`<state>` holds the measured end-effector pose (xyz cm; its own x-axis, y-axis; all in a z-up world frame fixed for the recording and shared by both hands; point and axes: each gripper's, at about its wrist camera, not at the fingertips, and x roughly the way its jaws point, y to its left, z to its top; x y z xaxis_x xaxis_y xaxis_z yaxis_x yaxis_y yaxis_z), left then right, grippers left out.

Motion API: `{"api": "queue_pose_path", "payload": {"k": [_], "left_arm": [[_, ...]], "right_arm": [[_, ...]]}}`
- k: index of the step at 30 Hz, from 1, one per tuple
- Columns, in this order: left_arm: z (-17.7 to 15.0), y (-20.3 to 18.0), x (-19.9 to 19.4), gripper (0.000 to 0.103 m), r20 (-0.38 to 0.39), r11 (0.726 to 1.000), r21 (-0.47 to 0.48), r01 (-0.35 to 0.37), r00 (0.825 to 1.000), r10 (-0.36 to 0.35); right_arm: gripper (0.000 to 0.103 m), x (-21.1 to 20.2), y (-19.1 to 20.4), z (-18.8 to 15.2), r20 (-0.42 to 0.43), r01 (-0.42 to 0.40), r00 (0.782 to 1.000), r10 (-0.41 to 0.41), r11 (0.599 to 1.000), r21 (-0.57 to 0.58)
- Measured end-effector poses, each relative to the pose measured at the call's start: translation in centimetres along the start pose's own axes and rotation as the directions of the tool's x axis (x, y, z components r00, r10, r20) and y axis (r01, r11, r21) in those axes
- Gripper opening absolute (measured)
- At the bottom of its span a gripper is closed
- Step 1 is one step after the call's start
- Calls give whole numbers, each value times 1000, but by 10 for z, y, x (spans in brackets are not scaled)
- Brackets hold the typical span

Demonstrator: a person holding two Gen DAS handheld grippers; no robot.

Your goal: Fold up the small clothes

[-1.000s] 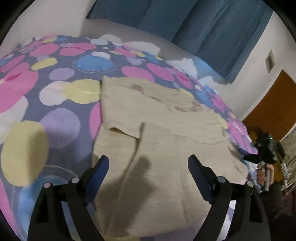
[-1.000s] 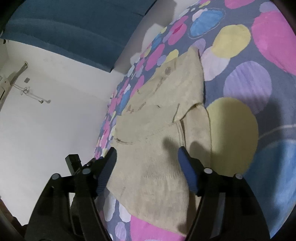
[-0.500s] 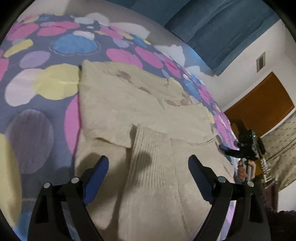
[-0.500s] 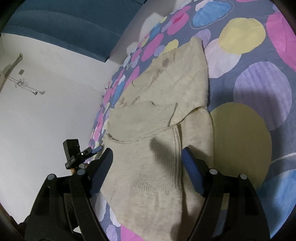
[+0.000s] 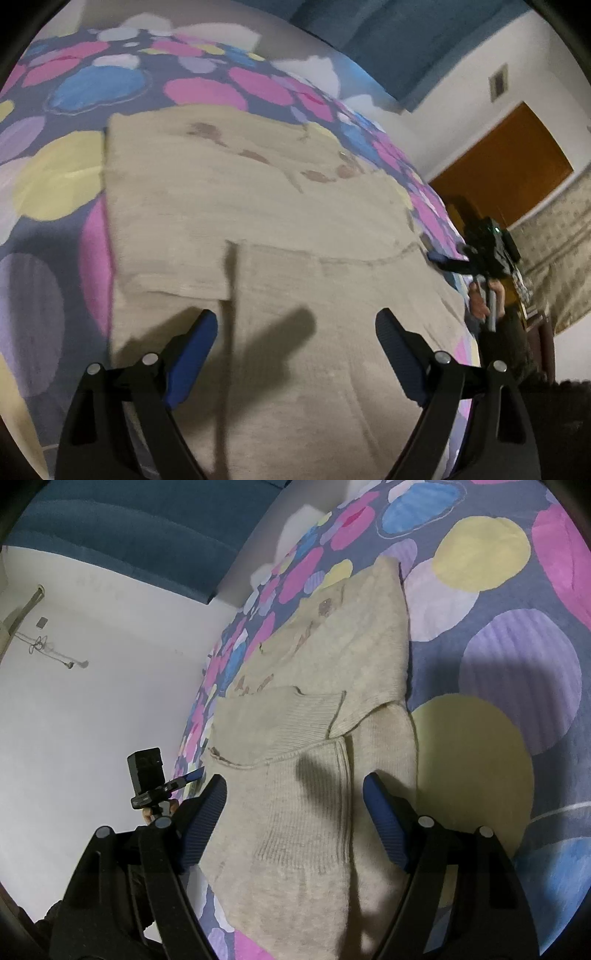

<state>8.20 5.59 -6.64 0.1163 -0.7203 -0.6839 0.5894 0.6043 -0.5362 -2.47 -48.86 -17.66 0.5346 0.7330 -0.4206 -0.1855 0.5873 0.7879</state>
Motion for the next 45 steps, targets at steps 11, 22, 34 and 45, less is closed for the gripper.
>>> {"api": "queue_pose_path", "payload": {"k": [11, 22, 34, 45], "left_arm": [[0, -6, 10, 86, -53, 998, 60, -16, 998, 19], [-1, -10, 13, 43, -45, 985, 128, -117, 991, 123], [-13, -29, -6, 5, 74, 963, 154, -221, 974, 212], [27, -35, -32, 5, 205, 951, 115, -287, 944, 260]], "right_arm": [[62, 2, -3, 1, -15, 33, 999, -33, 999, -7], [24, 24, 3, -4, -83, 103, 991, -108, 993, -66], [4, 15, 41, -16, 32, 197, 980, -194, 960, -197], [4, 0, 82, 19, 167, 225, 969, -183, 932, -286]]}}
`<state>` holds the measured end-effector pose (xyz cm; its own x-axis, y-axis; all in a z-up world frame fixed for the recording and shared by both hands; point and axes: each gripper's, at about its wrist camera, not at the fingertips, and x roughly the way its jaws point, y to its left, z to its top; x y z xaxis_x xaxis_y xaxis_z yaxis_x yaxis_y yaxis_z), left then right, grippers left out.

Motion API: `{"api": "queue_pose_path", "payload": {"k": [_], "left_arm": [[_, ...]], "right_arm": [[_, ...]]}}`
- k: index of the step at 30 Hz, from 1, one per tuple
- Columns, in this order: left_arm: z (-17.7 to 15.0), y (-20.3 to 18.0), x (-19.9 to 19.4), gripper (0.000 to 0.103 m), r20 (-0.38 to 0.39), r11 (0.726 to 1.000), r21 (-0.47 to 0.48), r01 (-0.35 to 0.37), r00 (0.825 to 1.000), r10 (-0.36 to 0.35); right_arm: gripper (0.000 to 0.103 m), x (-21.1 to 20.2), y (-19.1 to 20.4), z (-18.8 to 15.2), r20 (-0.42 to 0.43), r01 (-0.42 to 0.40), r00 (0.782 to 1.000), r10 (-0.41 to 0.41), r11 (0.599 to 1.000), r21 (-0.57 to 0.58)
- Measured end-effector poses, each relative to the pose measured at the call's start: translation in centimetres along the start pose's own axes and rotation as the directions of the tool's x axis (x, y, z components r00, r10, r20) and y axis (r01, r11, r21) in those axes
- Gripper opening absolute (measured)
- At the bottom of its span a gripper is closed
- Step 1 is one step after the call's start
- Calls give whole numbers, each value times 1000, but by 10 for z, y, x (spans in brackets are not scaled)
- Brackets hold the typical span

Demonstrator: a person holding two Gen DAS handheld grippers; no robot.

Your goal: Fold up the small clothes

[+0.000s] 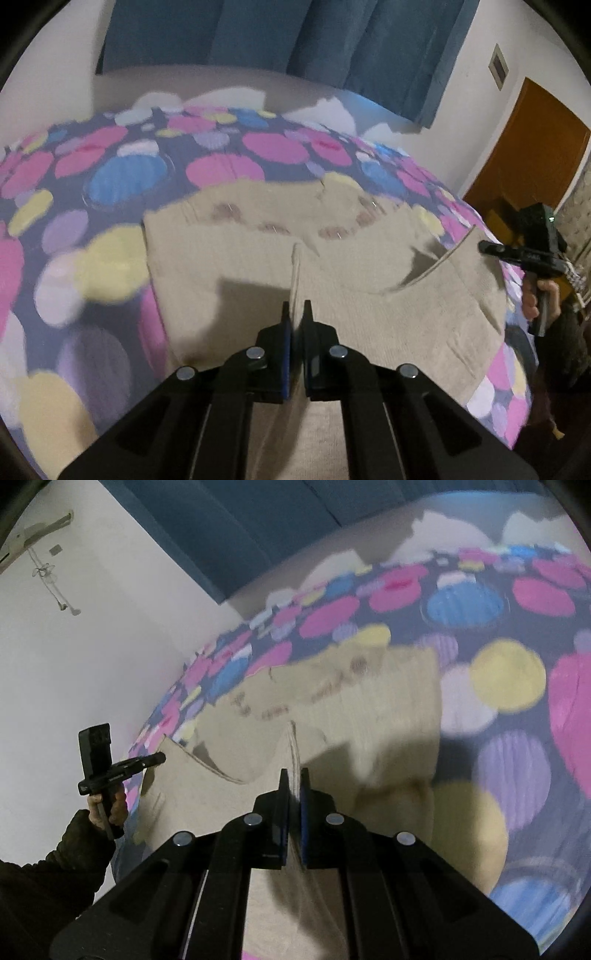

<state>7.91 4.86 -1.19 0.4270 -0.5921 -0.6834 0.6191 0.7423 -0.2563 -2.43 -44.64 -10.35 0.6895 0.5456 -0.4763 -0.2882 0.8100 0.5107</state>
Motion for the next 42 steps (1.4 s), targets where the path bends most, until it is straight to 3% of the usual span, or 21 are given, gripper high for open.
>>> {"api": "queue_pose_path", "payload": {"k": [7, 15, 26, 39, 42], "left_arm": [[62, 28, 18, 5, 72, 996, -41, -75, 994, 78], [110, 75, 89, 5, 13, 981, -95, -169, 985, 171], [93, 112, 147, 5, -119, 958, -165, -234, 969, 216], [92, 124, 143, 6, -76, 959, -245, -142, 989, 127], [95, 120, 131, 7, -57, 960, -239, -144, 989, 134]], "right_arm": [[4, 20, -14, 72, 82, 23, 996, -24, 1000, 13], [4, 92, -66, 123, 55, 51, 997, -57, 993, 104], [4, 156, -139, 109, -87, 95, 994, -72, 951, 295], [4, 154, -150, 103, -76, 42, 997, -14, 926, 375], [10, 139, -150, 102, -55, 32, 998, -11, 911, 411]]}}
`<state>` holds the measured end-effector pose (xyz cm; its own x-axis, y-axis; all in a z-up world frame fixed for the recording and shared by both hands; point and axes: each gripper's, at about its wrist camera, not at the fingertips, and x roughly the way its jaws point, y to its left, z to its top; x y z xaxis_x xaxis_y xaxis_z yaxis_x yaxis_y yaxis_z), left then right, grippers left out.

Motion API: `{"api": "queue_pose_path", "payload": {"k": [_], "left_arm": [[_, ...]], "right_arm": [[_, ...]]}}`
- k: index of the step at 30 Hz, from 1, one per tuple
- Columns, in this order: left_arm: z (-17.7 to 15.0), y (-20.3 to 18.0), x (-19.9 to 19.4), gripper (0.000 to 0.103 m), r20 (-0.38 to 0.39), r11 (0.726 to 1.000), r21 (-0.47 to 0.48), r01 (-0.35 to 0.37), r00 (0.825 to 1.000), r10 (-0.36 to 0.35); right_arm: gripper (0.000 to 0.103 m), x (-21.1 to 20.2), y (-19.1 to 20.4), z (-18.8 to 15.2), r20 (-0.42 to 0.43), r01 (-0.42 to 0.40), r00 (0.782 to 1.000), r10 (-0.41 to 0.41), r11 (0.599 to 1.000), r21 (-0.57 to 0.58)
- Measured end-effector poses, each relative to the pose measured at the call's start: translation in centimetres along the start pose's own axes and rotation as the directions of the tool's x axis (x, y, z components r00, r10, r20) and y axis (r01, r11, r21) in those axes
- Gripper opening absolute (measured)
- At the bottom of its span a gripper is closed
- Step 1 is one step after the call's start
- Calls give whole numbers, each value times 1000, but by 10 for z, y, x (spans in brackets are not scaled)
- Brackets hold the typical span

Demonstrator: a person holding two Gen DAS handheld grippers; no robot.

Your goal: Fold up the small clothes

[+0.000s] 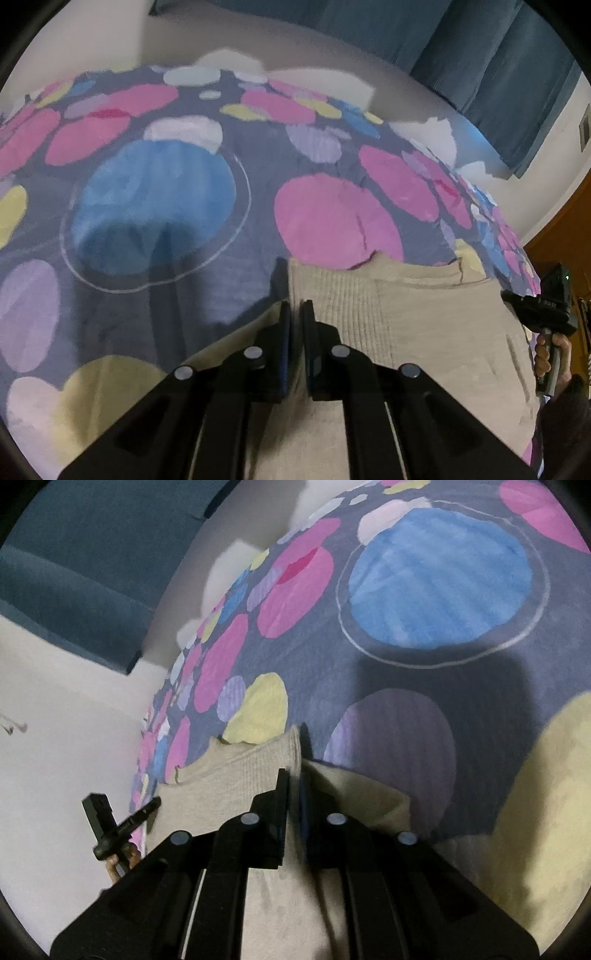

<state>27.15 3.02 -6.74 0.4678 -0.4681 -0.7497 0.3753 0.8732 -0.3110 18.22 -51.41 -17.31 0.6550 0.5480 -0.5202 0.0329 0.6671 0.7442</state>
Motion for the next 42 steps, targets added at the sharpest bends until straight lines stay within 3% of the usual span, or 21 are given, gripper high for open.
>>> {"api": "queue_pose_path", "payload": {"k": [2, 3, 4, 5, 6, 8, 10, 16, 20, 23, 27, 30, 33, 35, 36, 39, 42], "left_arm": [[-1, -2, -14, 8, 21, 1000, 0, 2, 1000, -2], [-3, -4, -25, 17, 36, 1000, -7, 5, 999, -5], [-6, -6, -33, 34, 48, 1000, -11, 12, 999, -11], [-10, -9, -42, 42, 62, 1000, -14, 22, 998, -21], [-18, -13, -56, 54, 85, 999, -19, 31, 996, -29], [-34, -23, -79, 60, 119, 998, -15, 53, 992, -51], [-51, -32, -97, 69, 135, 998, -13, 66, 989, -64], [-111, -52, -134, 70, 139, 992, -23, 127, 983, -122], [-139, -59, -140, 70, 140, 998, 21, 64, 988, -66], [-151, -49, -128, 70, 107, 1000, -6, 11, 994, -10], [-157, -32, -111, 70, 53, 997, -69, 19, 998, -15], [-163, -30, -110, 70, 56, 997, -79, 24, 998, -20], [-165, -33, -111, 71, 61, 998, -61, 10, 998, -6], [-166, -33, -111, 72, 61, 998, -57, 11, 998, -8], [-167, -32, -111, 72, 62, 998, -57, 13, 998, -9], [-167, -29, -112, 73, 63, 997, -66, 25, 998, -21], [-167, -26, -111, 73, 63, 996, -76, 40, 997, -35]], "right_arm": [[19, -15, 4, -4, 23, -14, 1000, 14, 1000, 3], [23, -22, 7, -7, 30, -25, 999, 25, 1000, 2], [36, -33, 11, -12, 43, -48, 998, 48, 999, 1], [48, -42, 15, -18, 51, -65, 997, 65, 998, 1], [53, -50, 18, -24, 59, -81, 995, 81, 997, 0], [64, -68, 26, -42, 66, -117, 991, 117, 993, -13], [68, -83, 33, -63, 57, -135, 989, 136, 991, -25], [69, -119, 36, -127, 70, -117, 991, 118, 993, -8], [69, -139, 12, -164, 96, -55, 994, 44, 993, 107], [69, -148, -4, -180, 121, -32, 993, 10, 984, 177], [69, -148, -16, -189, 136, -33, 991, 2, 975, 222], [66, -140, -13, -187, 139, -41, 990, 12, 978, 203], [52, -129, -9, -184, 113, -7, 993, -13, 984, 180], [22, -119, -9, -183, 73, -9, 997, -5, 983, 186], [14, -117, -11, -184, 61, -11, 998, 0, 982, 186], [12, -124, -10, -183, 84, 70, 993, -82, 989, 133], [9, -126, -25, -182, 97, 61, 992, -77, 985, 161]]}}
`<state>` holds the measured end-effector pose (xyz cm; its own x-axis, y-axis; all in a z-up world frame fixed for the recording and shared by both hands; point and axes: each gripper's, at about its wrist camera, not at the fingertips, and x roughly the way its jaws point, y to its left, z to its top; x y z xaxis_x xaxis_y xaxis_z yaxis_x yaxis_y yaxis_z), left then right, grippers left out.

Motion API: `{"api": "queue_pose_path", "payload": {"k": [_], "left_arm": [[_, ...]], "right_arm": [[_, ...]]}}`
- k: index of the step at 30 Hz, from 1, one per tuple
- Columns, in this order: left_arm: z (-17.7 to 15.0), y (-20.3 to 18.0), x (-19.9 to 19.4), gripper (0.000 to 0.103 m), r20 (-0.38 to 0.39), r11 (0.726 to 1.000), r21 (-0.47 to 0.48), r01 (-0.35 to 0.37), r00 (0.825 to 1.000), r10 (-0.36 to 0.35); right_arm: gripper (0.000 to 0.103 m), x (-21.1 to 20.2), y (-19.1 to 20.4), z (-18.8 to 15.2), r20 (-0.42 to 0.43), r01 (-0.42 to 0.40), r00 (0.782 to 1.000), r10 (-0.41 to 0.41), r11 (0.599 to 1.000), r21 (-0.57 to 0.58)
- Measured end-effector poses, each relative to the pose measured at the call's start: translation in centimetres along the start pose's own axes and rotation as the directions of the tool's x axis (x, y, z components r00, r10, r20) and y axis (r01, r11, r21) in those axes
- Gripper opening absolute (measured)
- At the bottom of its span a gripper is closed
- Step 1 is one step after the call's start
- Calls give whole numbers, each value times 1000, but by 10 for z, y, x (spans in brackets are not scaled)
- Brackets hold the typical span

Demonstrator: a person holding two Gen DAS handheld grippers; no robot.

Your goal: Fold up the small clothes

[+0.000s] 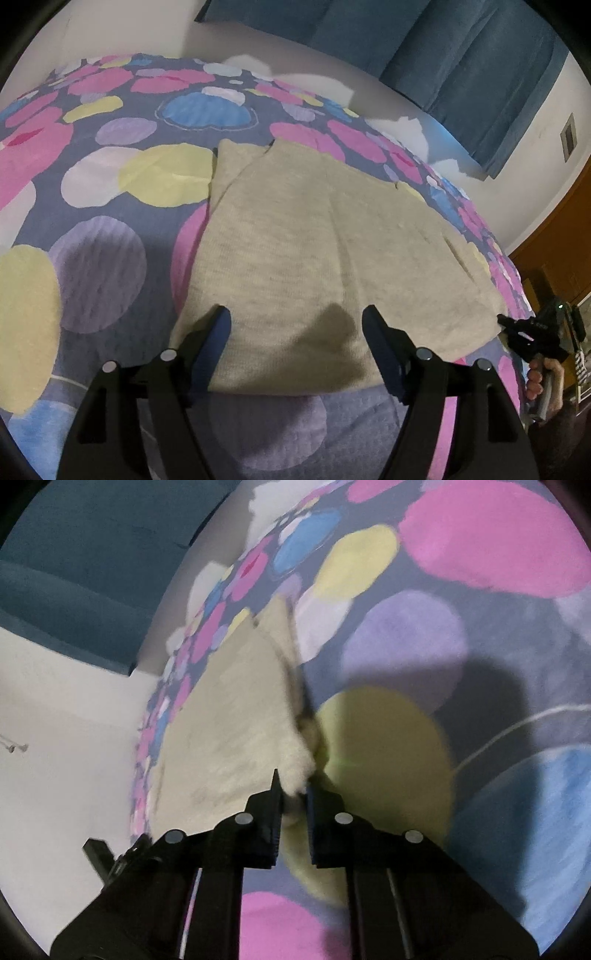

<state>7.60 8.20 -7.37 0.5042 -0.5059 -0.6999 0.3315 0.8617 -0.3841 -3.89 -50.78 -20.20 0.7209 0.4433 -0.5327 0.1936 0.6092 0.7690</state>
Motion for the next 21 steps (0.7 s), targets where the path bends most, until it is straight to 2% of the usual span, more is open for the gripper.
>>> {"api": "queue_pose_path", "payload": {"k": [7, 12, 14, 16, 18, 21], "left_arm": [[0, 1, 0, 74, -2, 1000, -6, 12, 1000, -12], [0, 1, 0, 77, -1, 1000, -3, 24, 1000, -24], [0, 1, 0, 78, 2, 1000, -5, 28, 1000, -28], [0, 1, 0, 78, 1, 1000, -5, 29, 1000, -29], [0, 1, 0, 78, 2, 1000, -5, 29, 1000, -29], [-1, 1, 0, 78, 1, 1000, -1, 26, 1000, -26]], "right_arm": [[14, -11, 1, -2, 1, -5, 1000, 5, 1000, 6], [27, -36, 13, -2, 85, 35, 996, -37, 999, 19], [46, -42, 35, -6, 107, 9, 994, -5, 999, -31], [57, -37, 62, -12, 88, -59, 994, 67, 994, -92], [64, -25, 83, -19, 38, -127, 990, 133, 984, -128], [68, 9, 115, -35, -83, -245, 968, 235, 957, -155]]}}
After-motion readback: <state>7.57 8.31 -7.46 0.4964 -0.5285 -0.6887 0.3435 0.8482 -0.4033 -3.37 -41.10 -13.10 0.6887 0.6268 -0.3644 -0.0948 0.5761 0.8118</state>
